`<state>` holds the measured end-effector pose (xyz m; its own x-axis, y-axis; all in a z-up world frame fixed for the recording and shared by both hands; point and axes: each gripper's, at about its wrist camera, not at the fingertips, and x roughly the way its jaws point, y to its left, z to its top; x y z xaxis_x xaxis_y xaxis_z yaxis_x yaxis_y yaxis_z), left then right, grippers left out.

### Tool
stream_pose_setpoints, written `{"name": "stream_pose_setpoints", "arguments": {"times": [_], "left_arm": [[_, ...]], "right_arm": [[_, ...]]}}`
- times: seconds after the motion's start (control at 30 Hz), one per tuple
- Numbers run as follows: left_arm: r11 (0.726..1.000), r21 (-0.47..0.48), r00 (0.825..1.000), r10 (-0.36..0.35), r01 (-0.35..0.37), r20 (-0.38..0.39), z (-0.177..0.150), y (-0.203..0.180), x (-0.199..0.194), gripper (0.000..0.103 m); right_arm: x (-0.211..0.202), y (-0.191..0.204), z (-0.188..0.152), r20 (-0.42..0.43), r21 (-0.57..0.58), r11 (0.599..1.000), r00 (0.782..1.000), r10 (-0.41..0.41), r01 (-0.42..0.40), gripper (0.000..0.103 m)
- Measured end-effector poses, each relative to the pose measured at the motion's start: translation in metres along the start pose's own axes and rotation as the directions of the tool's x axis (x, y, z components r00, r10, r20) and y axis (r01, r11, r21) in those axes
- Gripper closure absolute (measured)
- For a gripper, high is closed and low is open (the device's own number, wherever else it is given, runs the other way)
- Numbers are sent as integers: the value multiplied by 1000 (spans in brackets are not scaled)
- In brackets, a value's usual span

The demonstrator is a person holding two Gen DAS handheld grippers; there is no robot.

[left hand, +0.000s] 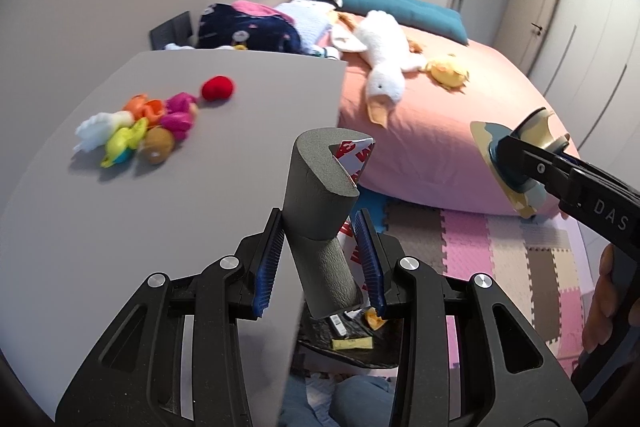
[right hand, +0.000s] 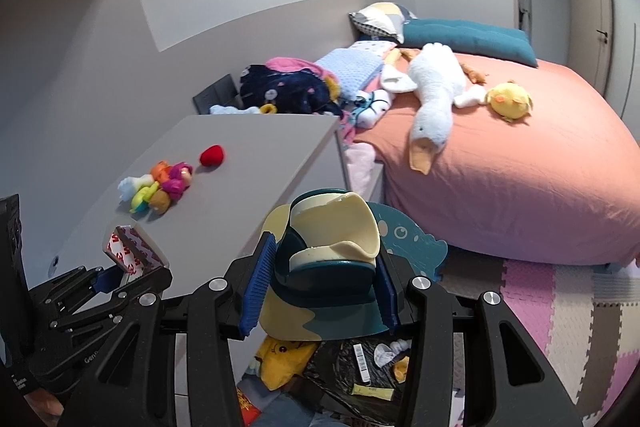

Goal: Collect trash
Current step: 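Carry the tape roll and cup holder over the black bin and release both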

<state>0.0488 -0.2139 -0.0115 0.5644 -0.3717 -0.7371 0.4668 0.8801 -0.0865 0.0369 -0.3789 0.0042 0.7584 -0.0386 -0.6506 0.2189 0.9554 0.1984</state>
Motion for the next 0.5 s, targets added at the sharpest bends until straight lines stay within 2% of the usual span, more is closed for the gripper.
{"name": "stream_pose_setpoints", "arguments": {"times": [0.5], "left_arm": [[990,113,994,-77,85,-73,0,-57,28,66]], "right_arm": [[-2,-50,-9,-22,83,993,997,-79,81,55]]}}
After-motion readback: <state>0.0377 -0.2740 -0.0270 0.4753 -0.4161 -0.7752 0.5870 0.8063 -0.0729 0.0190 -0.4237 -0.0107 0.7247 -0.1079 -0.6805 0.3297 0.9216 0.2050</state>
